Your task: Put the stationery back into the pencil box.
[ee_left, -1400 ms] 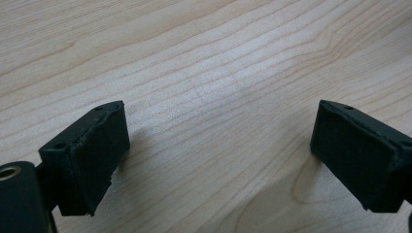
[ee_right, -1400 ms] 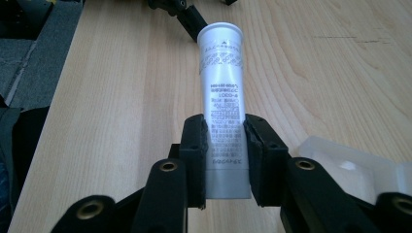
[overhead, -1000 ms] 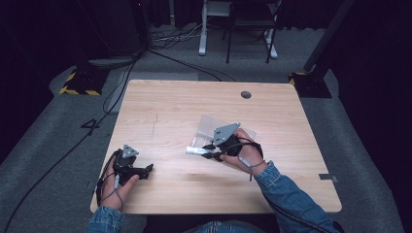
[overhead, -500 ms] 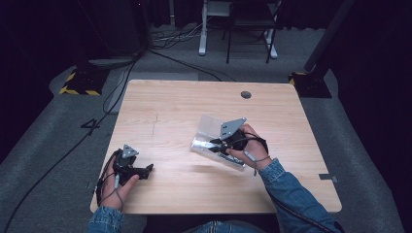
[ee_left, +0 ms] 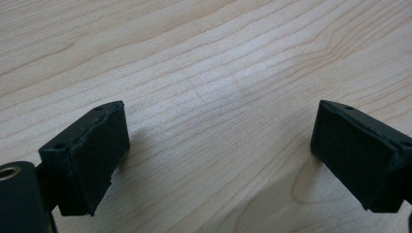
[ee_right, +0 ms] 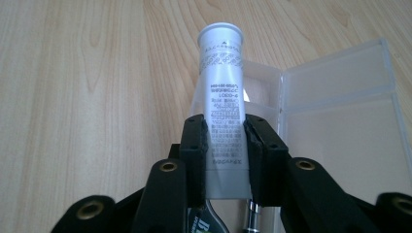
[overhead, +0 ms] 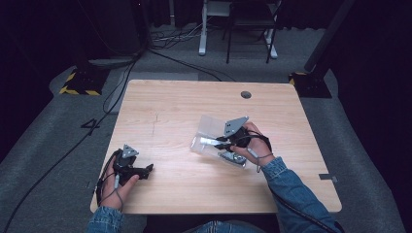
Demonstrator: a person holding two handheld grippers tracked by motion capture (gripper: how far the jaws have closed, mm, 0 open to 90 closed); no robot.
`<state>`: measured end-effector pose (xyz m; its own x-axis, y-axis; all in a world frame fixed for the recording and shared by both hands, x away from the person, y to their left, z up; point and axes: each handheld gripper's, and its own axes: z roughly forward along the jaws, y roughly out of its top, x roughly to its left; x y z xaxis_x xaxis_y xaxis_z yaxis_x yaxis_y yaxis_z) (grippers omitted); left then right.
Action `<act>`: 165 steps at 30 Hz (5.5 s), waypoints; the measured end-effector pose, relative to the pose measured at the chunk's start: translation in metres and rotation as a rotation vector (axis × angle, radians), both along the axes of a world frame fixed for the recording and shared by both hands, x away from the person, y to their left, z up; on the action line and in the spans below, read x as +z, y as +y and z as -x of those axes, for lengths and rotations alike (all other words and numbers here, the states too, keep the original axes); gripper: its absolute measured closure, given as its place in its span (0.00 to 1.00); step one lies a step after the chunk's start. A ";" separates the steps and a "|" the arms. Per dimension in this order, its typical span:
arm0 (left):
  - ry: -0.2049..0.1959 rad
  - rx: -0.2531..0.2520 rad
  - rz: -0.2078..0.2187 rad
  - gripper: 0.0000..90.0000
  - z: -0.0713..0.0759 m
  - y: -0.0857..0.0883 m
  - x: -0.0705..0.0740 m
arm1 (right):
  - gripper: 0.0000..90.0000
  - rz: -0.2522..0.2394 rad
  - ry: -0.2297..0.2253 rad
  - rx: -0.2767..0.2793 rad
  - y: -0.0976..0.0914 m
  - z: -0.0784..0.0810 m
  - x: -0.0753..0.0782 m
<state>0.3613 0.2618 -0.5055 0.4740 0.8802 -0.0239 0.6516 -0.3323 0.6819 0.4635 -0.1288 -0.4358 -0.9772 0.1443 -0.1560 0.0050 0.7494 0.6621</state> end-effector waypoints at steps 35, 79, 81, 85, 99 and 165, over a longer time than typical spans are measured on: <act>0.000 0.000 0.000 0.08 0.000 0.000 0.000 | 0.79 0.114 -0.011 0.009 -0.001 -0.013 -0.031; 0.001 -0.002 0.000 0.08 0.000 0.000 0.000 | 0.50 -0.073 0.056 -0.100 -0.015 -0.013 -0.015; 0.003 0.000 0.007 0.08 0.000 0.000 0.000 | 0.47 -0.102 0.062 -0.110 -0.017 -0.011 -0.011; 0.003 -0.003 0.005 0.08 0.000 0.000 0.000 | 0.45 -0.135 0.062 -0.126 -0.021 -0.006 -0.001; 0.003 -0.003 0.005 0.08 0.000 0.000 0.000 | 0.41 -0.195 0.046 -0.198 -0.048 0.011 0.025; 0.012 0.004 0.000 0.04 -0.003 -0.003 0.000 | 0.25 -0.117 0.105 -0.637 -0.182 0.064 -0.063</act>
<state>0.3645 0.2586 -0.5060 0.4697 0.8823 -0.0296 0.6609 -0.3292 0.6744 0.4000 -0.3107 -0.4987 -0.7039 0.7102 -0.0128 0.4932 0.5016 0.7107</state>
